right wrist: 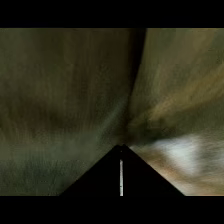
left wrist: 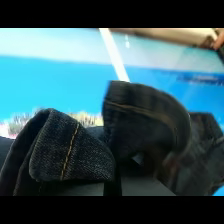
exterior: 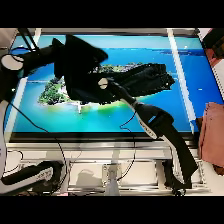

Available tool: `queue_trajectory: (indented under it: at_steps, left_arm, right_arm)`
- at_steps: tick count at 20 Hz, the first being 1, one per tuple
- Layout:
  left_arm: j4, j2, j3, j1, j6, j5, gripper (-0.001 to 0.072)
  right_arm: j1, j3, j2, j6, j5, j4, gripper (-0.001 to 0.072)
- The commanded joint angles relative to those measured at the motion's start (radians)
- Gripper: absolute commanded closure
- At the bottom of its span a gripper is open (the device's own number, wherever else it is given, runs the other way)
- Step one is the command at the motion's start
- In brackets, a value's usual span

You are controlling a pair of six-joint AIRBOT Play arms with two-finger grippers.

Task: Fold the clothes and pants, and hang the long-sleeved shirts on hangers.

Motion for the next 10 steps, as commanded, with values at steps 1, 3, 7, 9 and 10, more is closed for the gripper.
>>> queue_trajectory:
  at_steps: [1, 3, 7, 9, 10]
  left_arm:
    - [-0.001, -0.053, 0.000, -0.006, 0.000, -0.035, 0.0675]
    - [-0.001, -0.054, 0.000, -0.006, 0.000, -0.036, 0.0675]
    - [0.000, -0.087, 0.000, -0.031, 0.000, -0.105, 0.0675]
    - [-0.001, -0.136, 0.000, -0.061, 0.000, -0.105, 0.0675]
    - [-0.002, -0.163, 0.000, -0.078, -0.001, -0.106, 0.0675]
  right_arm:
    - [-0.095, 0.001, 0.005, 0.000, 0.028, -0.003, 0.0682]
    - [-0.130, 0.001, 0.005, 0.000, -0.027, 0.002, 0.0682]
    - [-0.131, 0.001, 0.005, 0.000, -0.153, 0.027, 0.0682]
    - [-0.130, 0.001, 0.005, 0.000, -0.185, 0.021, 0.0682]
    - [-0.133, 0.001, 0.005, 0.000, -0.208, 0.010, 0.0682]
